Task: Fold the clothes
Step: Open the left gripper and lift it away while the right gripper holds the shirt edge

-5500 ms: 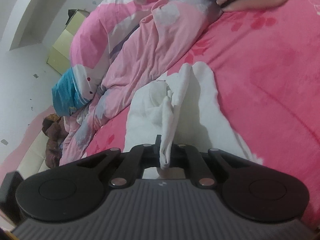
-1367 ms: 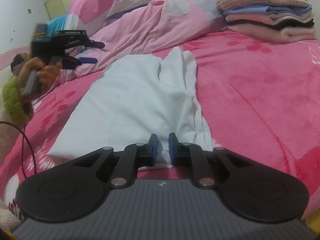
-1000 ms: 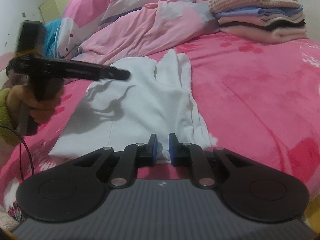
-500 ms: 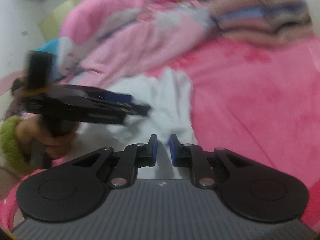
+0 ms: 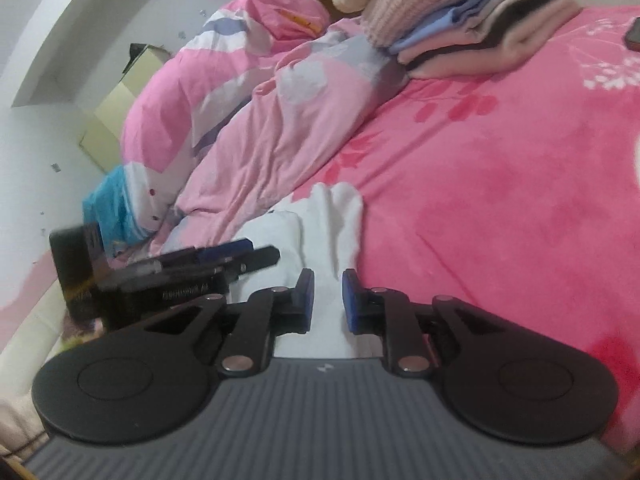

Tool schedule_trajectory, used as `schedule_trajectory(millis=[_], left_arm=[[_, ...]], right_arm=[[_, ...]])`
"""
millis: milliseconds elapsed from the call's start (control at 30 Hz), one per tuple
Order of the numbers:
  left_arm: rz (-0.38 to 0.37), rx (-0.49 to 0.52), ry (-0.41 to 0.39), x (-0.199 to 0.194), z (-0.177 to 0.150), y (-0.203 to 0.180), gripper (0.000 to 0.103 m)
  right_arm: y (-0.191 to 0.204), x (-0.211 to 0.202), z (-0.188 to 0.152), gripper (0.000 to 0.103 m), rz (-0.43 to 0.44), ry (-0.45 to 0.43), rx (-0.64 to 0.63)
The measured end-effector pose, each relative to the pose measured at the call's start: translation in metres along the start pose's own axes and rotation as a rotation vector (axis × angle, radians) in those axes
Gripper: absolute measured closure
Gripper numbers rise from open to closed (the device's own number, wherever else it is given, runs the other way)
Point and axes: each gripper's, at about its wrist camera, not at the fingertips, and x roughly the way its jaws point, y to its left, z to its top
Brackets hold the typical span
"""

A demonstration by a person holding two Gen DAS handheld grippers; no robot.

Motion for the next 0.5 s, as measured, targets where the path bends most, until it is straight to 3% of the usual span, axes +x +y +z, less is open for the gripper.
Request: schedule_trajectory(millis=[100, 233, 367, 433, 500], left_arm=[[-0.028, -0.025, -0.002, -0.006, -0.003, 0.000, 0.040], [-0.074, -0.063, -0.006, -0.012, -0.004, -0.001, 0.039], [-0.080, -0.082, 0.004, -0.019, -0.003, -0.002, 0.038], [-0.071, -0.088, 0.002, -0.024, -0.002, -0.003, 0.036], [-0.068, -0.100, 0.001, -0.028, -0.001, -0.002, 0.035]], right_arm=[[0.004, 0.001, 0.004, 0.078, -0.016, 0.012, -0.003], [0.011, -0.007, -0.003, 0.047, -0.086, -0.002, -0.029], [0.020, -0.020, -0.009, 0.025, -0.180, -0.034, -0.095], [0.026, -0.028, -0.011, 0.006, -0.221, -0.064, -0.137], [0.034, -0.035, -0.012, 0.001, -0.273, -0.094, -0.191]])
